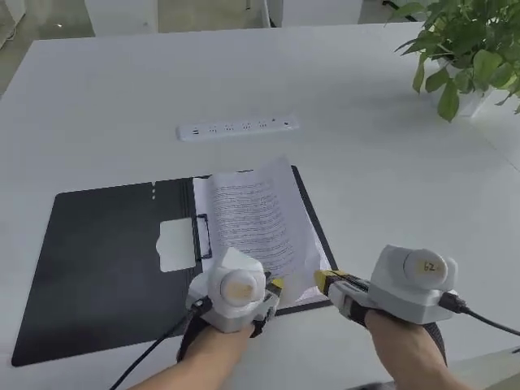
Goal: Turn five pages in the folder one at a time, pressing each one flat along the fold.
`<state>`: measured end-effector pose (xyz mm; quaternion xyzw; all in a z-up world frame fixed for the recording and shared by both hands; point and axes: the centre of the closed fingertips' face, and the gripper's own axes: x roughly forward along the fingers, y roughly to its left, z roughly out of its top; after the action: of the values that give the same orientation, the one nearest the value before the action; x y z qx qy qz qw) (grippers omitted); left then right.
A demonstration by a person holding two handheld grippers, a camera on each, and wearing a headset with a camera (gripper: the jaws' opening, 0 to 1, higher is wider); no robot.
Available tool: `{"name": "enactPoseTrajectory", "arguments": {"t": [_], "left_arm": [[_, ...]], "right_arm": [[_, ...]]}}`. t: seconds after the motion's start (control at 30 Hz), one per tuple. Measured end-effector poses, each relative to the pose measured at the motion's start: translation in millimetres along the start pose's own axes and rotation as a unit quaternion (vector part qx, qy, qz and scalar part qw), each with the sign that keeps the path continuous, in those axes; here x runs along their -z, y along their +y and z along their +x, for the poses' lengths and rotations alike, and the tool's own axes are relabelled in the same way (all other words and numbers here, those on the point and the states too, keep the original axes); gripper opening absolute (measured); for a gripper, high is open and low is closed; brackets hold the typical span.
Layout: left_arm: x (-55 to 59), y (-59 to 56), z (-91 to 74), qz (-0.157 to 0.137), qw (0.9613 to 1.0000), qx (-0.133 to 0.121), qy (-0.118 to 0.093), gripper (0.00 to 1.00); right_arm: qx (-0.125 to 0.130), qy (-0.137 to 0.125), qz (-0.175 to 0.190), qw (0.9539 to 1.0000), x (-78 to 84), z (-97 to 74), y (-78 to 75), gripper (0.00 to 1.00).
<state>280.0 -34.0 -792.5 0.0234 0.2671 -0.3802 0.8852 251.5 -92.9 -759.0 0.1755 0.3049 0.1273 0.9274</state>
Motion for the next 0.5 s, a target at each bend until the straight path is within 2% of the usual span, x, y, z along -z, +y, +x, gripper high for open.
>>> {"name": "enactPoseTrajectory", "arguments": {"t": [0.03, 0.1, 0.23, 0.3, 0.37, 0.5], "left_arm": [[-2.4, 4.4, -5.1, -0.008, 0.9999, -0.003, -0.006, 0.14], [-4.1, 10.3, -13.2, -0.019, 0.9998, -0.004, -0.007, 0.14], [-12.0, 18.5, -30.9, -0.019, 0.9996, -0.007, -0.020, 0.15], [-17.8, 21.9, -43.0, -0.019, 0.9992, -0.006, -0.034, 0.15], [-18.3, 27.0, -52.2, -0.019, 0.9992, -0.009, -0.035, 0.16], [-22.7, 38.4, -77.9, -0.028, 0.9980, -0.018, -0.055, 0.18]], "right_arm": [[-0.004, -0.005, 0.003, 1.0000, -2.3, -0.2, 3.3, 0.00], [-0.019, -0.019, 0.010, 0.9996, -8.1, -0.6, 12.4, 0.00], [-0.047, -0.043, 0.007, 0.9980, -19.2, -1.7, 34.1, 0.00], [-0.062, -0.051, 0.006, 0.9968, -23.3, -2.5, 46.3, 0.00], [-0.077, -0.061, 0.003, 0.9952, -28.0, -3.0, 58.7, 0.00], [-0.102, -0.074, 0.003, 0.9921, -34.2, -2.4, 80.4, 0.00]]}}
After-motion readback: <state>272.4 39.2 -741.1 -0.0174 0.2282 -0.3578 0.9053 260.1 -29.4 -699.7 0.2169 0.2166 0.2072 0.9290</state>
